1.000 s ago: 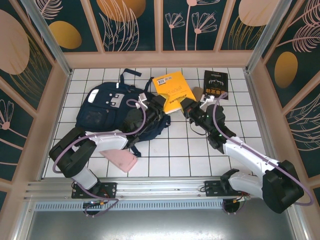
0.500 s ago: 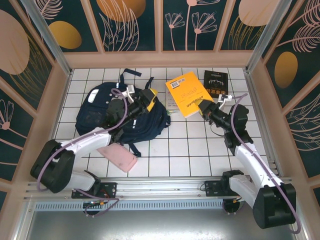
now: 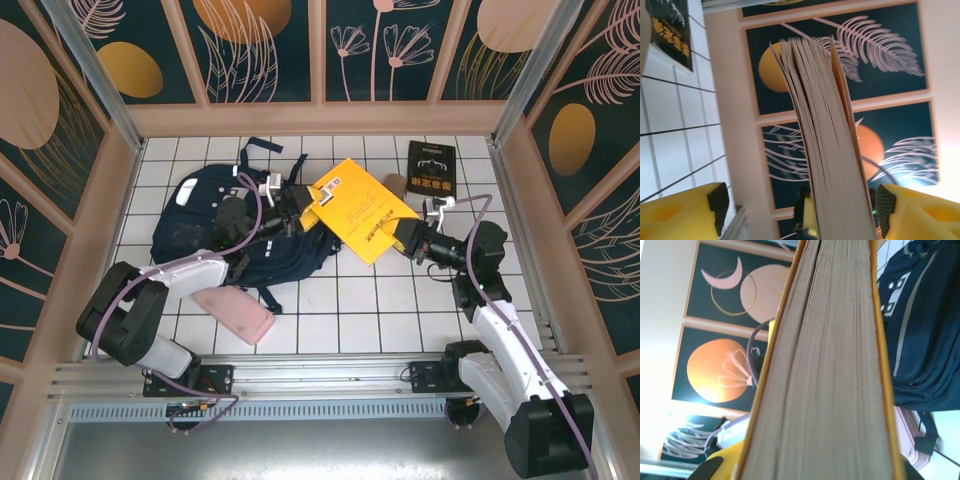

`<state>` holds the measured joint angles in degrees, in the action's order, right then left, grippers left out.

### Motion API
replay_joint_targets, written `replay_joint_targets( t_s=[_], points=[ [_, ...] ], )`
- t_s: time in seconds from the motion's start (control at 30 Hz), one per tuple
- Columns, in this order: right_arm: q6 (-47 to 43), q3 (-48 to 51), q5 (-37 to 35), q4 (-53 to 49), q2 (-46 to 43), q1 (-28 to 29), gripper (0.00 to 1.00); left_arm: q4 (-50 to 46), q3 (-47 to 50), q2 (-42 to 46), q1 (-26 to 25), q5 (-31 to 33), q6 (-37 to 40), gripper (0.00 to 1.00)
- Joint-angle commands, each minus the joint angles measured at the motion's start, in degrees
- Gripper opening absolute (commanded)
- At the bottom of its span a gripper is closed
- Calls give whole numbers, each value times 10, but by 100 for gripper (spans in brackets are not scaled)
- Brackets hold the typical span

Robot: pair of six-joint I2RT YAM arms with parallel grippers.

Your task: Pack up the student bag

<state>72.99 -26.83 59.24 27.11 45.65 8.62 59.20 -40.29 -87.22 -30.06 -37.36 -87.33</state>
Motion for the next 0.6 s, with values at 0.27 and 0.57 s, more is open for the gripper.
replay_joint_targets(
  t_s=[0.27,0.57],
  points=[
    [-55,-9,42,-41,-47,12,0,238,-13,-43,7,-41,-101,50],
    [-99,-29,-12,-107,-23,13,0,183,-5,-18,7,-56,-39,11]
  ],
)
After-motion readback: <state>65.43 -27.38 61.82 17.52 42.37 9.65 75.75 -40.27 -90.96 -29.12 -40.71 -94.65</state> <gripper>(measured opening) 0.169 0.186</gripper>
